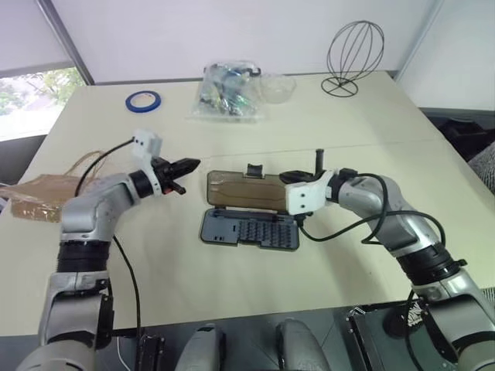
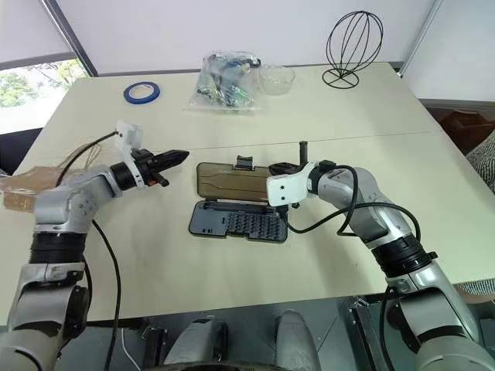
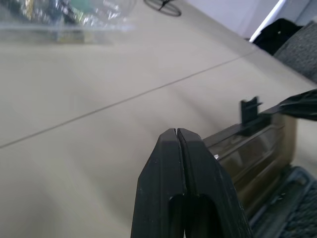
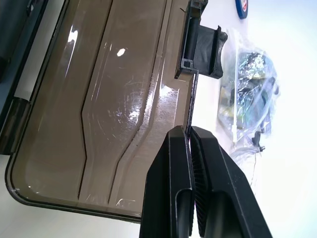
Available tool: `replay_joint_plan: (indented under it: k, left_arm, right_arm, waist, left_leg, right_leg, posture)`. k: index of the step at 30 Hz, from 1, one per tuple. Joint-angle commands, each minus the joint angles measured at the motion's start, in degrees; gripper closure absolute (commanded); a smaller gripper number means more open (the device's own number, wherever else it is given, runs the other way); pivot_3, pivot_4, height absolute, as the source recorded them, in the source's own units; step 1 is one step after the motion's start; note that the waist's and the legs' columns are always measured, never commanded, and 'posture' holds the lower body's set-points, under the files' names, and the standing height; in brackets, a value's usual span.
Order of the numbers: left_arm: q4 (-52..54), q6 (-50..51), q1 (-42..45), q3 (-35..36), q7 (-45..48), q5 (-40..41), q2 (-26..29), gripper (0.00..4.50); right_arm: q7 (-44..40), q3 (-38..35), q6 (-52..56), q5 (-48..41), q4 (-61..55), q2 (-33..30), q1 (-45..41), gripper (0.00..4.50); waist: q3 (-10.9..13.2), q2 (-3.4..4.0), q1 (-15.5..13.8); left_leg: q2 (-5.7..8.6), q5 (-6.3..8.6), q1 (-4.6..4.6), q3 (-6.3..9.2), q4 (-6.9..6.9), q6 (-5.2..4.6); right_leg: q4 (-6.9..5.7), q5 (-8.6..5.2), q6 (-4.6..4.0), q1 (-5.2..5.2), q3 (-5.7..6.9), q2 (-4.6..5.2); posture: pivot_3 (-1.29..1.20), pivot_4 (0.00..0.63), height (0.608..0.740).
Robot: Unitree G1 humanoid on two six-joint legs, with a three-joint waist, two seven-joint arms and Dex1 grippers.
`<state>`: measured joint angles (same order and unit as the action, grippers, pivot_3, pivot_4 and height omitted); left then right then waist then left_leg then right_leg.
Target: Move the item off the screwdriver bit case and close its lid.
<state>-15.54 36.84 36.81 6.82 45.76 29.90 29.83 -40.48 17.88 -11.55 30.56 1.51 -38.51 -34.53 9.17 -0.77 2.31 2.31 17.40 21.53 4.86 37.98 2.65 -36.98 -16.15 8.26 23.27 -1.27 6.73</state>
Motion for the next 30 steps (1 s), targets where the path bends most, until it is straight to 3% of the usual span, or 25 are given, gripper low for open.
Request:
replay_joint_plan:
  k: [1, 12, 25, 29, 30]
  left_arm:
    - [-6.58, -5.56, 3.25, -1.47, 2.00, -3.27, -1.09, 4.50]
    - [-23.49, -15.55, 8.29, -6.55, 9.97, -10.79, -4.75, 4.50]
    - [-24.59, -15.76, 9.01, -6.52, 15.36, -12.34, -5.31, 4.50]
    - [-25.13, -16.32, 9.24, -6.25, 15.39, -12.96, -5.38, 4.50]
    - [-25.22, -16.38, 9.27, -6.18, 15.40, -13.06, -5.41, 4.50]
  right_arm:
    - [0.57, -0.11, -0.69, 0.44, -3.34, 0.29, 0.04, 4.45]
    - [0.45, -0.11, -0.51, 1.23, -5.29, 0.54, 0.32, 4.45]
    - [-0.35, -0.26, 0.34, 1.07, -5.18, 0.79, 0.47, 4.45]
    - [-1.27, -0.34, 0.79, 1.15, -5.24, 0.57, 0.36, 3.17]
    - [-1.66, -0.42, 0.95, 1.08, -5.37, 0.43, 0.38, 2.58]
  waist:
    - [0.00, 0.00, -0.01]
    - [0.00, -0.01, 0.15]
    - [0.01, -0.01, 0.06]
    - [0.01, -0.02, 0.08]
    - [0.01, -0.02, 0.09]
  left_leg:
    - [0.00, 0.00, 0.00, 0.00, 0.00, 0.00]
    - [0.02, 0.00, 0.02, -0.07, 0.00, -0.01]
    - [0.02, 0.00, 0.05, -0.06, 0.03, -0.01]
    - [0.03, 0.00, 0.06, -0.05, 0.04, -0.01]
    - [0.03, 0.00, 0.05, -0.05, 0.04, -0.01]
  right_leg:
    - [0.00, 0.00, 0.00, 0.00, 0.00, 0.00]
    - [-0.04, 0.00, 0.01, 0.02, 0.04, -0.01]
    - [-0.04, 0.00, 0.01, 0.02, 0.06, 0.00]
    - [-0.04, 0.00, 0.01, 0.02, 0.06, 0.00]
    - [-0.05, 0.00, 0.01, 0.02, 0.06, 0.00]
  posture:
    - [0.00, 0.150, 0.740]
    - [0.00, 0.150, 0.740]
    - [0.00, 0.150, 0.740]
    - [0.00, 0.150, 0.740]
    - [0.00, 0.150, 0.740]
